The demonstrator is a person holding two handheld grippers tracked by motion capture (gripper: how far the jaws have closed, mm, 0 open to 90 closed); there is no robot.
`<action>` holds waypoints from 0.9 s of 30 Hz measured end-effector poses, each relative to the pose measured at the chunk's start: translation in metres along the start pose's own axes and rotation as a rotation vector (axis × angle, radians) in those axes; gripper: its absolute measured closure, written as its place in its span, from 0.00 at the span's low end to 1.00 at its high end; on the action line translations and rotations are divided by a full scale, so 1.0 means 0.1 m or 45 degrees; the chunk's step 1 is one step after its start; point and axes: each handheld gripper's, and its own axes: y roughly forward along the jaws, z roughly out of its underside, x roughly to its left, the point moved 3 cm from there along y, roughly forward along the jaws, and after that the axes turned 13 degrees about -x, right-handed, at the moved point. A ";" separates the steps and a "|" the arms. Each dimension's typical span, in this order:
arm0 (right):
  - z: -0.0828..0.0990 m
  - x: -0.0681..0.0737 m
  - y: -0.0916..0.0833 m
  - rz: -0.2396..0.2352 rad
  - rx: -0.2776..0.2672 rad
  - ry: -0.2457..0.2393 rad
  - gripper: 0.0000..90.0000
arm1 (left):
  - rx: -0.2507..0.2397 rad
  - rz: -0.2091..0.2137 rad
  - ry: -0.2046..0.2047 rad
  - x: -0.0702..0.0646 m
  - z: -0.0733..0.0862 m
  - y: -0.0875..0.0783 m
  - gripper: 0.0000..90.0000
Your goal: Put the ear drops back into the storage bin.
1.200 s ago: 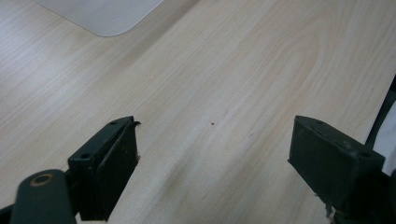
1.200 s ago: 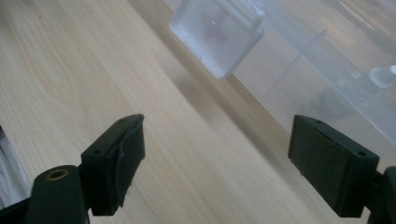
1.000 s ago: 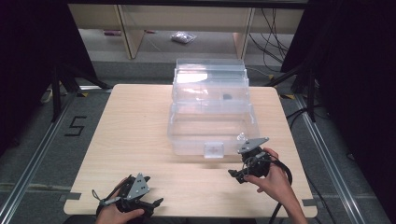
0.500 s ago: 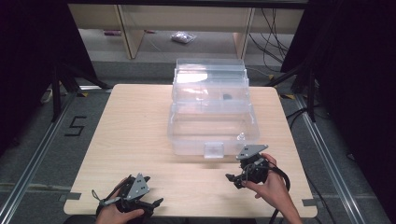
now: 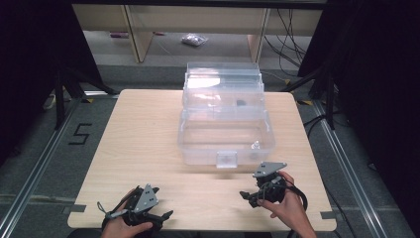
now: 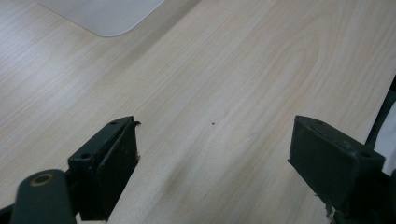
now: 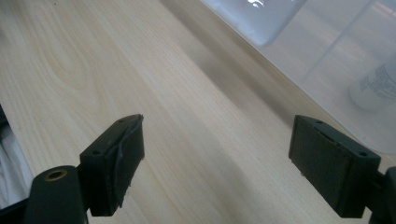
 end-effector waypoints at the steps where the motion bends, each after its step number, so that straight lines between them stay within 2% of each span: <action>1: 0.02 0.00 0.01 0.009 -0.026 0.001 0.21 | -0.018 0.011 -0.020 -0.01 0.00 0.00 0.17; 4: 0.06 0.02 -0.03 0.010 -0.033 0.020 0.21 | -0.025 0.012 -0.021 -0.02 0.00 0.01 0.17; 5: 0.07 0.03 -0.06 0.023 -0.035 0.044 0.21 | 0.000 0.004 -0.027 -0.02 0.00 0.00 0.17; 6: 0.08 0.05 -0.08 0.022 -0.025 0.070 0.20 | -0.016 0.003 -0.008 -0.01 0.00 0.00 0.17; 8: 0.11 0.07 -0.07 0.019 -0.044 0.075 0.20 | -0.016 0.004 -0.009 -0.01 0.00 0.00 0.17; 11: 0.16 0.08 -0.08 0.011 -0.025 0.080 0.20 | -0.018 0.014 -0.019 -0.02 0.00 0.00 0.17; 12: 0.18 0.09 -0.07 0.004 -0.038 0.087 0.19 | -0.021 0.013 -0.018 -0.02 0.00 0.00 0.17; 14: 0.21 0.09 -0.08 0.003 -0.024 0.111 0.19 | -0.009 0.011 -0.012 -0.01 0.00 0.00 0.17; 15: 0.22 0.11 -0.07 0.001 -0.048 0.131 0.19 | -0.001 -0.004 0.001 0.00 0.00 0.00 0.17; 16: 0.24 0.12 -0.08 -0.004 -0.045 0.142 0.19 | -0.010 0.007 -0.006 0.00 0.00 0.00 0.17; 17: 0.25 0.12 -0.09 0.000 -0.042 0.143 0.19 | -0.017 0.011 -0.014 -0.01 0.00 0.00 0.17; 18: 0.26 0.11 -0.10 0.000 -0.029 0.133 0.19 | -0.008 0.006 -0.002 0.00 0.00 0.00 0.17; 19: 0.27 0.15 -0.10 0.002 -0.034 0.175 0.19 | -0.021 0.015 -0.020 -0.02 0.00 0.00 0.17; 22: 0.31 0.13 -0.12 -0.005 -0.047 0.147 0.19 | -0.014 0.009 -0.008 -0.01 0.00 0.00 0.17; 23: 0.32 0.14 -0.11 0.007 -0.065 0.169 0.19 | -0.005 0.004 0.002 0.00 0.00 0.00 0.17; 24: 0.33 0.15 -0.12 0.000 -0.040 0.176 0.19 | -0.005 0.006 0.003 0.00 0.00 0.00 0.17; 25: 0.34 0.16 -0.12 0.000 -0.042 0.186 0.19 | -0.006 0.007 0.002 0.00 0.00 0.00 0.17; 26: 0.35 0.13 -0.11 -0.005 -0.056 0.154 0.19 | -0.005 0.005 0.002 0.00 0.00 0.00 0.17; 27: 0.35 0.17 -0.11 0.005 -0.049 0.219 0.19 | -0.006 0.006 0.001 0.00 0.00 0.00 0.17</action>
